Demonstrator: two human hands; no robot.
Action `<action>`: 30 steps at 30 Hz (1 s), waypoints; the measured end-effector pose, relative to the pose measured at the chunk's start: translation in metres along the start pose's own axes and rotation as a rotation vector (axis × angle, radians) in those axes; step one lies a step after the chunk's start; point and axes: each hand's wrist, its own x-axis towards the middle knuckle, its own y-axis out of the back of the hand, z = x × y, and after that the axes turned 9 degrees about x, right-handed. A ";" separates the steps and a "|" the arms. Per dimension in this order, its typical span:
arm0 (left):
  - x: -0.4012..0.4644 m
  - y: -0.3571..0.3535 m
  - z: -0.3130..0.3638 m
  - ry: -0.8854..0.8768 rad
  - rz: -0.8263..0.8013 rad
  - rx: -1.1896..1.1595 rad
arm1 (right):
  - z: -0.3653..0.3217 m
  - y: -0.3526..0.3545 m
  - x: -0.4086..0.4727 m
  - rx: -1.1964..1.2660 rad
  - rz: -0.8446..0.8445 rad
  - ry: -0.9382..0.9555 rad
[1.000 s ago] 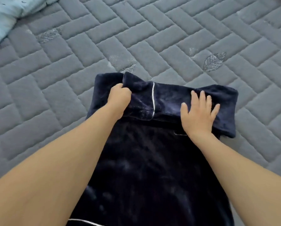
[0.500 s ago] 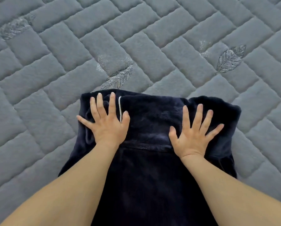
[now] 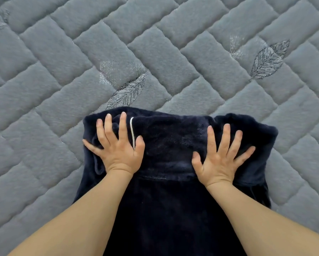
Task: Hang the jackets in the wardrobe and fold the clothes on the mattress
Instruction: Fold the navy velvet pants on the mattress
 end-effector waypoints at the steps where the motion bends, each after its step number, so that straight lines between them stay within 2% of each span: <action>1: 0.001 0.001 0.001 0.000 -0.005 -0.005 | 0.000 0.001 0.001 -0.001 0.002 -0.001; 9: 0.005 0.014 -0.008 -0.047 -0.030 -0.110 | -0.004 0.011 0.001 0.009 -0.016 0.005; 11: -0.012 0.019 -0.019 -0.138 -0.008 -0.077 | -0.002 0.021 -0.010 0.020 -0.041 0.041; 13: -0.053 0.023 -0.035 -0.306 0.025 -0.002 | 0.006 0.028 -0.041 0.028 -0.086 0.077; 14: -0.083 0.022 -0.044 -0.406 -0.017 0.019 | 0.008 0.031 -0.064 0.034 -0.125 0.093; 17: -0.185 0.011 -0.066 -0.641 -0.275 0.050 | 0.015 0.041 -0.148 0.086 -0.295 0.222; 21: -0.275 0.005 -0.081 -0.763 -0.500 0.050 | 0.033 0.060 -0.250 0.089 -0.523 0.431; 25: -0.304 0.013 -0.098 -0.932 -0.569 0.302 | 0.046 0.076 -0.298 0.019 -0.678 0.561; 30: -0.325 0.024 -0.109 -0.964 -0.572 0.502 | 0.046 0.087 -0.319 -0.088 -0.789 0.745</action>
